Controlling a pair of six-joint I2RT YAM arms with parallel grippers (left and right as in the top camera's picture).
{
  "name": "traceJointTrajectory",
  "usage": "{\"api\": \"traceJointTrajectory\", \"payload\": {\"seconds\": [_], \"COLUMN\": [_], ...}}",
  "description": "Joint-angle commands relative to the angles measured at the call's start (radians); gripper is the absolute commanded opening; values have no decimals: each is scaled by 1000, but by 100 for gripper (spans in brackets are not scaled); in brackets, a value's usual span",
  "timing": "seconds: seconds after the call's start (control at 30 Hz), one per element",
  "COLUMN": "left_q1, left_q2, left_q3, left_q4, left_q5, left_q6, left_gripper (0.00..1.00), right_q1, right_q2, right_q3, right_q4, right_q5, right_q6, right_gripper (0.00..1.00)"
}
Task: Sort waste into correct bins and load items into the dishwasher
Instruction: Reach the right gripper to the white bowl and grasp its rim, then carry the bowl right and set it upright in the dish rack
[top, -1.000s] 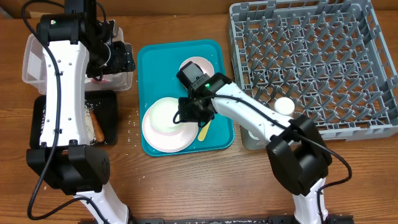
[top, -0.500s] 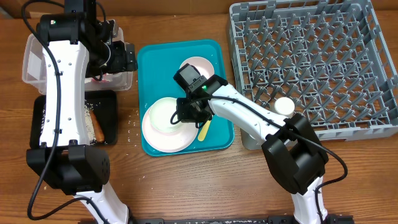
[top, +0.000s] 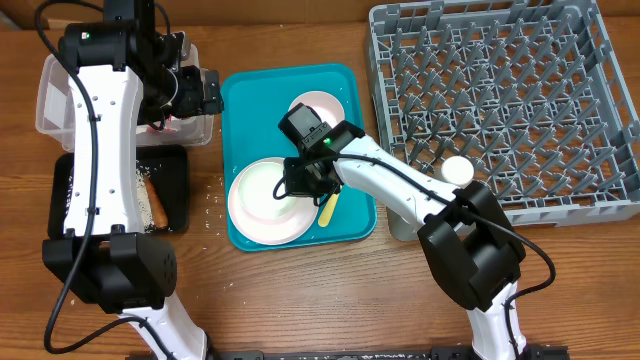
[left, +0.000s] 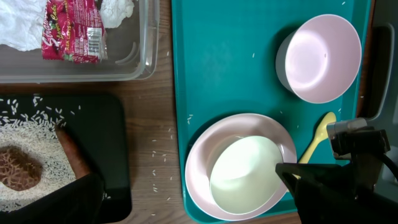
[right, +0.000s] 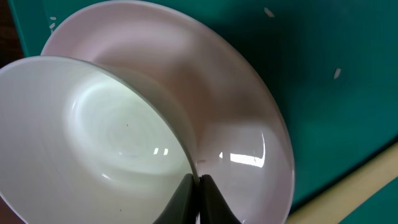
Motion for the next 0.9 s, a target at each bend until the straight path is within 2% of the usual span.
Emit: {"api": "traceJointTrajectory", "payload": {"seconds": [0.0, 0.27, 0.5, 0.67, 0.77, 0.87], "left_q1": [-2, -2, -2, -2, -2, -2], "left_q2": [1, 1, 1, 1, 1, 1], "left_q3": [3, 3, 3, 3, 3, 3], "left_q4": [0, 0, 0, 0, 0, 0], "left_q5": [11, 11, 11, 11, 11, 11], "left_q6": [13, 13, 13, 13, 13, 13], "left_gripper": [100, 100, 100, 100, 100, 100], "right_q1": [5, -30, -75, -173, -227, -278], "right_q2": [15, -83, -298, -425, -438, -431], "right_q3": [-1, 27, 68, 68, 68, 67], "right_q4": [3, -51, -138, -163, -154, -121], "right_q5": [34, 64, 247, 508, 691, 954], "right_q6": [12, -7, -12, -12, -12, -13], "right_gripper": [4, 4, 4, 4, 4, 4]}}
